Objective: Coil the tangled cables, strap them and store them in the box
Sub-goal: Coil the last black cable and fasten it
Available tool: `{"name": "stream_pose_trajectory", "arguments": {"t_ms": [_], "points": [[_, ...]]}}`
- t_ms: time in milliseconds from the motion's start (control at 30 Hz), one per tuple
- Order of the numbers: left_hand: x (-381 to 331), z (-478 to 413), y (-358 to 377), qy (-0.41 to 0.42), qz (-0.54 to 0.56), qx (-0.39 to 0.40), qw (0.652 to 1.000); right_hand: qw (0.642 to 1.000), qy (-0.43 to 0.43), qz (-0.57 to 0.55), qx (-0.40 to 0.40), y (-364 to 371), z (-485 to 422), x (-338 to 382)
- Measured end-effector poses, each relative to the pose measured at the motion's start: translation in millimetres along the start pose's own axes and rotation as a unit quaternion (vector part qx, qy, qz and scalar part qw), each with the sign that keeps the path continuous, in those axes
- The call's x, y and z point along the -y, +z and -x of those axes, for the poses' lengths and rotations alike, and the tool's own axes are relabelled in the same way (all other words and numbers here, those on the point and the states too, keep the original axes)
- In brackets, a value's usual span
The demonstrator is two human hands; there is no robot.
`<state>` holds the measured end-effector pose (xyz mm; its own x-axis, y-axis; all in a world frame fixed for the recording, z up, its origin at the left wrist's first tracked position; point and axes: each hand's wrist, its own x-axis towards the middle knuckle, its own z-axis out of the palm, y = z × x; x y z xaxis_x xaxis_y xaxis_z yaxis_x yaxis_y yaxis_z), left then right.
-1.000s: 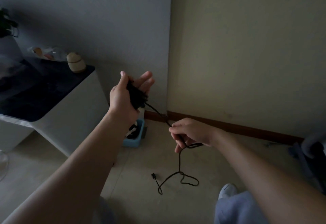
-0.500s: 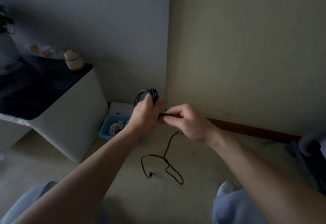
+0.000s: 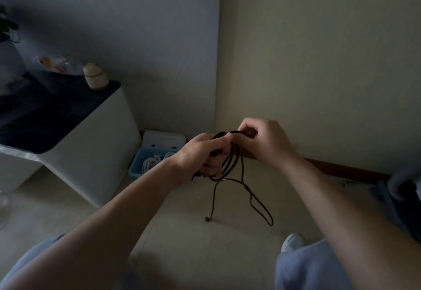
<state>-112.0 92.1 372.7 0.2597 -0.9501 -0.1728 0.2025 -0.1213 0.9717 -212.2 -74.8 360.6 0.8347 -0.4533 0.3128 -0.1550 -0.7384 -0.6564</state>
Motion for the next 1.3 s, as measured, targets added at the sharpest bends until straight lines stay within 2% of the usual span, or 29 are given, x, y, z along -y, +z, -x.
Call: {"name": "stream_pose_trajectory", "arguments": {"t_ms": [167,300,400,500,633,700,767,933,1067,1167,1233,1300], "points": [[-4,0,-16,-0.033,0.117,-0.026,0.992,0.99,0.036,-0.112,0.082,-1,0,-10],[-9,3,-22,-0.026,0.182,0.009,0.983,0.974,0.058,-0.204,0.082,5,1,-19],[-12,5,-25,-0.021,0.216,0.043,0.975,0.939,0.102,-0.317,0.088,13,4,-19],[-15,7,-27,-0.023,0.245,0.054,0.968,0.911,0.126,-0.379,0.102,16,5,-22],[-16,7,-27,-0.024,0.263,0.056,0.963,0.829,0.172,-0.517,0.123,16,4,-25],[-16,7,-27,-0.022,0.267,0.056,0.962,0.806,0.187,-0.549,0.121,18,4,-24],[-17,7,-26,-0.024,0.266,0.045,0.963,0.815,0.201,-0.534,0.097,18,5,-21],[-19,7,-26,-0.065,0.247,0.033,0.966,0.874,0.221,-0.432,0.009,13,2,-22],[-19,12,-20,-0.134,0.182,0.126,0.966,0.894,0.244,-0.37,-0.066,11,-3,-31],[-22,15,-14,-0.135,0.127,0.213,0.959,0.91,0.293,-0.271,-0.112,11,-5,-45],[-27,17,-14,-0.117,0.138,0.25,0.951,0.93,0.307,-0.166,-0.112,11,-4,-53],[-30,18,-16,-0.091,0.172,0.237,0.952,0.951,0.293,-0.063,-0.071,13,-2,-58]]}}
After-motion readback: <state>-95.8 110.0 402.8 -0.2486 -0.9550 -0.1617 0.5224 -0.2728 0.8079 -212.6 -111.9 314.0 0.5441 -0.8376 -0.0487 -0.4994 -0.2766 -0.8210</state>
